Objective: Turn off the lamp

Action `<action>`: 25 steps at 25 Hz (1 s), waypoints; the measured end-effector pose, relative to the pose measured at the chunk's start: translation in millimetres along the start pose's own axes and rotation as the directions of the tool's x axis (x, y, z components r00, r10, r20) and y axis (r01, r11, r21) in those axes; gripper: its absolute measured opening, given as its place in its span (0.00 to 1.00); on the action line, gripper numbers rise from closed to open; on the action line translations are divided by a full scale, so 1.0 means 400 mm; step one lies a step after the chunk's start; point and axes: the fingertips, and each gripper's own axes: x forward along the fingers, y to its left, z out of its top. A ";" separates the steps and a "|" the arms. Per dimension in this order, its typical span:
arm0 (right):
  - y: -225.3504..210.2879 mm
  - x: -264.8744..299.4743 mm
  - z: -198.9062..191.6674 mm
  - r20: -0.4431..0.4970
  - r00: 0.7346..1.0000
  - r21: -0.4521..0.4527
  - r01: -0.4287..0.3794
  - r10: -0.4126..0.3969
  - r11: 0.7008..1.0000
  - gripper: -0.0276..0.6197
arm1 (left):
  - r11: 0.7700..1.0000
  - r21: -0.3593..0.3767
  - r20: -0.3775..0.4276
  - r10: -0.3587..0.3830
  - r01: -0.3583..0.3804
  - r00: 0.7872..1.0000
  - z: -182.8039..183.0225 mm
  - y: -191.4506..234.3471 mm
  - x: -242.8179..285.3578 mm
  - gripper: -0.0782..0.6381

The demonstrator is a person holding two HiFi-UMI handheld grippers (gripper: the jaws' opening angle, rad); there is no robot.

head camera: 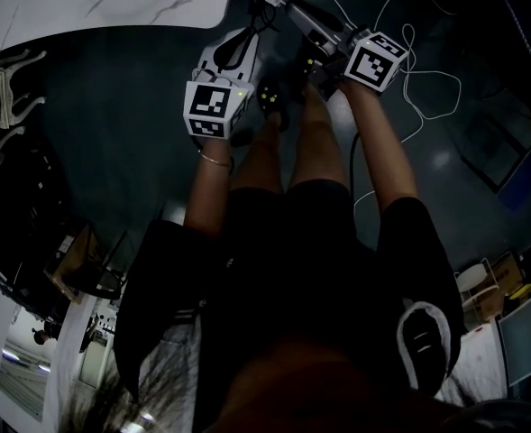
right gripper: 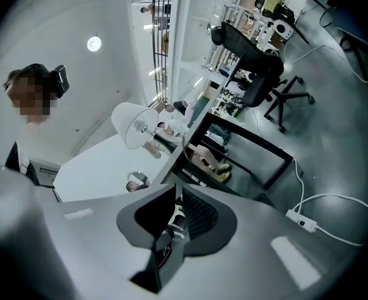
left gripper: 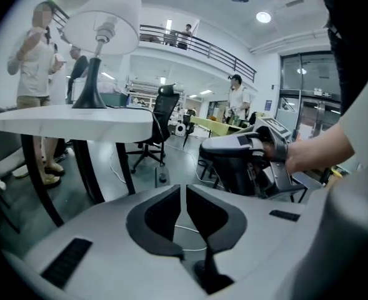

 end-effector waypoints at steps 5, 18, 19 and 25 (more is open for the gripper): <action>0.032 -0.008 0.008 0.030 1.000 -0.001 0.004 -0.004 1.000 0.07 | 0.998 -0.064 0.035 -0.012 0.014 0.999 0.021 0.001 -0.010 0.14; 0.131 -0.057 0.058 0.078 0.996 -0.076 0.060 -0.054 0.995 0.04 | 0.992 0.004 0.077 -0.126 0.126 0.989 0.127 -0.065 -0.060 0.12; 0.142 -0.057 0.061 0.081 0.995 -0.081 0.063 -0.057 0.995 0.04 | 0.991 0.009 0.079 -0.133 0.132 0.988 0.136 -0.066 -0.067 0.12; 0.203 -0.057 0.087 0.101 0.992 -0.109 0.082 -0.071 0.991 0.04 | 0.985 0.035 0.092 -0.172 0.170 0.981 0.193 -0.076 -0.095 0.12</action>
